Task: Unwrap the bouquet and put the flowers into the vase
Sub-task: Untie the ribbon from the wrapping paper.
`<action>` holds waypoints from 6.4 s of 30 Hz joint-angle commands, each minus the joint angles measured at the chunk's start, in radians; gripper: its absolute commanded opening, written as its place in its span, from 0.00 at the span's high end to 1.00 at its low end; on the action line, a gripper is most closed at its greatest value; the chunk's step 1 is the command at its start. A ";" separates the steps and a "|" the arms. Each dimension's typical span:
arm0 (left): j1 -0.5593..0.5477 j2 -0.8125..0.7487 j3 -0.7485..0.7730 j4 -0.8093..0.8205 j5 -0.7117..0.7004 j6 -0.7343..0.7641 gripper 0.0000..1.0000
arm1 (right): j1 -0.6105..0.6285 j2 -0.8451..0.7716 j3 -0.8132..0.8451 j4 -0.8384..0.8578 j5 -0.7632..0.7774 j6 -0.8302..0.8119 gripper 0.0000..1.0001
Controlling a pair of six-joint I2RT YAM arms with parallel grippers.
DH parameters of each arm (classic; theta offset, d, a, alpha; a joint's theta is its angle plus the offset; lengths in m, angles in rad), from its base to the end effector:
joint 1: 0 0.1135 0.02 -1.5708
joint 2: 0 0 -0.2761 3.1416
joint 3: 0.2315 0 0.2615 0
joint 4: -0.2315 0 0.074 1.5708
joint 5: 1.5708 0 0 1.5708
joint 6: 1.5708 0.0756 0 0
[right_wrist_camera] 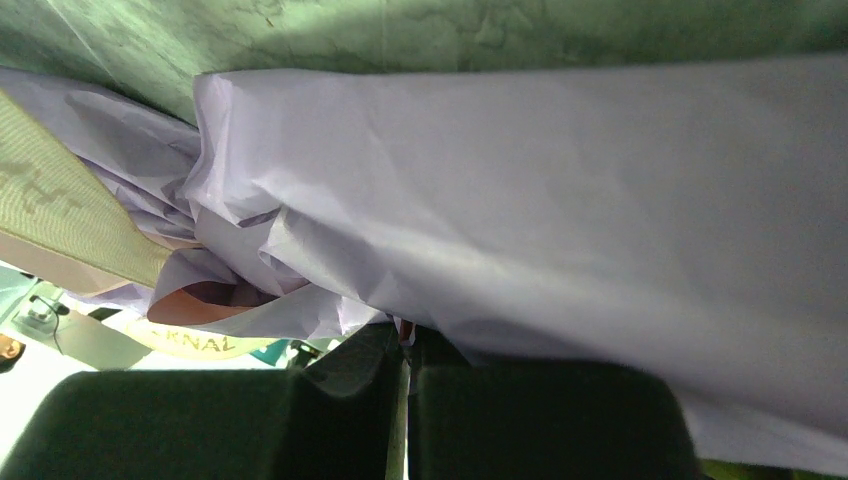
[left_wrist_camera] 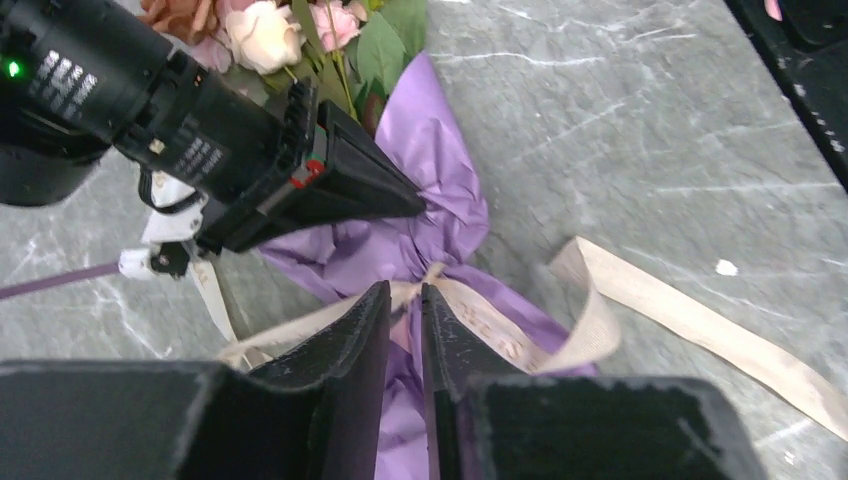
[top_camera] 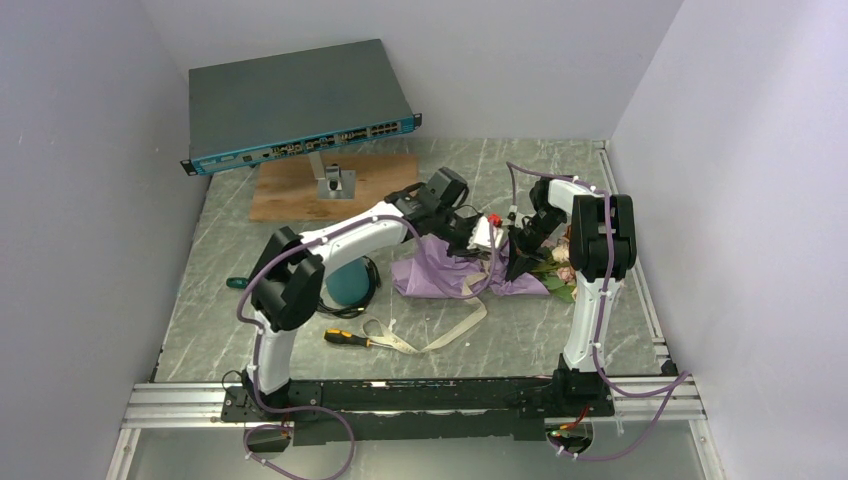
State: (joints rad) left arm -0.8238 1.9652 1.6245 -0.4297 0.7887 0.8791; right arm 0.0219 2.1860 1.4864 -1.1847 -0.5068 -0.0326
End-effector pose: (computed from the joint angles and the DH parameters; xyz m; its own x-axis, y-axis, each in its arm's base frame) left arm 0.2850 -0.3867 0.2513 0.3629 0.4070 -0.8383 0.9149 -0.3264 0.2376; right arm 0.3686 0.0448 0.0877 -0.9548 -0.0494 0.2932 0.0995 0.8762 0.4715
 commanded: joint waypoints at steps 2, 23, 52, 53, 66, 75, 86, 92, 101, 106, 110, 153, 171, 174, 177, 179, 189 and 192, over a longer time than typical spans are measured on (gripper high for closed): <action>-0.040 0.115 0.092 0.031 -0.036 0.023 0.78 | 0.004 0.057 -0.025 0.258 0.156 -0.017 1.00; -0.078 0.262 0.098 -0.030 -0.240 0.139 0.80 | 0.004 0.064 -0.017 0.250 0.157 -0.018 1.00; -0.045 0.090 0.056 0.173 -0.089 -0.078 1.00 | 0.004 0.062 -0.018 0.256 0.172 -0.012 1.00; -0.036 0.088 0.050 0.180 -0.093 -0.090 1.00 | 0.004 0.061 -0.019 0.257 0.171 -0.012 1.00; -0.003 0.042 -0.046 0.128 -0.131 -0.009 1.00 | 0.004 0.063 -0.018 0.257 0.173 -0.011 1.00; -0.032 0.006 -0.061 0.235 -0.114 0.009 0.70 | 0.004 0.064 -0.015 0.254 0.170 -0.011 1.00; -0.087 0.114 0.038 0.094 -0.162 0.210 0.70 | 0.004 0.064 -0.016 0.255 0.170 -0.007 1.00; -0.090 0.153 0.048 -0.002 -0.194 0.343 0.59 | 0.003 0.064 -0.018 0.255 0.168 -0.006 1.00; -0.092 0.244 0.122 -0.106 -0.275 0.373 0.61 | 0.003 0.064 -0.014 0.256 0.169 -0.003 1.00; -0.091 0.261 0.126 -0.060 -0.304 0.350 0.60 | 0.003 0.066 -0.013 0.255 0.169 -0.003 1.00; -0.092 0.270 0.143 -0.022 -0.293 0.316 0.65 | 0.003 0.066 -0.012 0.255 0.172 -0.003 1.00; 0.004 -0.047 -0.047 0.408 -0.050 -0.293 0.34 | 0.004 0.015 -0.008 0.259 0.130 -0.044 0.96; 0.095 -0.052 -0.214 0.181 -0.086 -0.321 0.23 | 0.006 -0.184 0.019 0.233 -0.096 -0.155 0.66; 0.098 -0.038 -0.220 0.193 -0.102 -0.347 0.24 | 0.005 -0.227 0.007 0.211 -0.128 -0.192 0.63; 0.100 -0.023 -0.231 0.209 -0.102 -0.373 0.23 | 0.003 -0.282 -0.024 0.202 -0.194 -0.237 0.63; 0.100 -0.006 -0.226 0.202 -0.098 -0.390 0.24 | 0.004 -0.320 -0.058 0.217 -0.274 -0.245 0.64; 0.100 0.023 -0.226 0.217 -0.098 -0.414 0.25 | 0.068 -0.349 -0.084 0.334 -0.299 -0.135 0.71; 0.100 0.027 -0.228 0.224 -0.095 -0.419 0.24 | 0.099 -0.333 -0.082 0.342 -0.253 -0.126 0.71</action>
State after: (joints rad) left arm -0.7238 1.9835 1.3899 -0.2440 0.6823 0.4778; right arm 0.0929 1.8572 1.3933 -0.8986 -0.7753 -0.1825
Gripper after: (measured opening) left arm 0.757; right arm 0.294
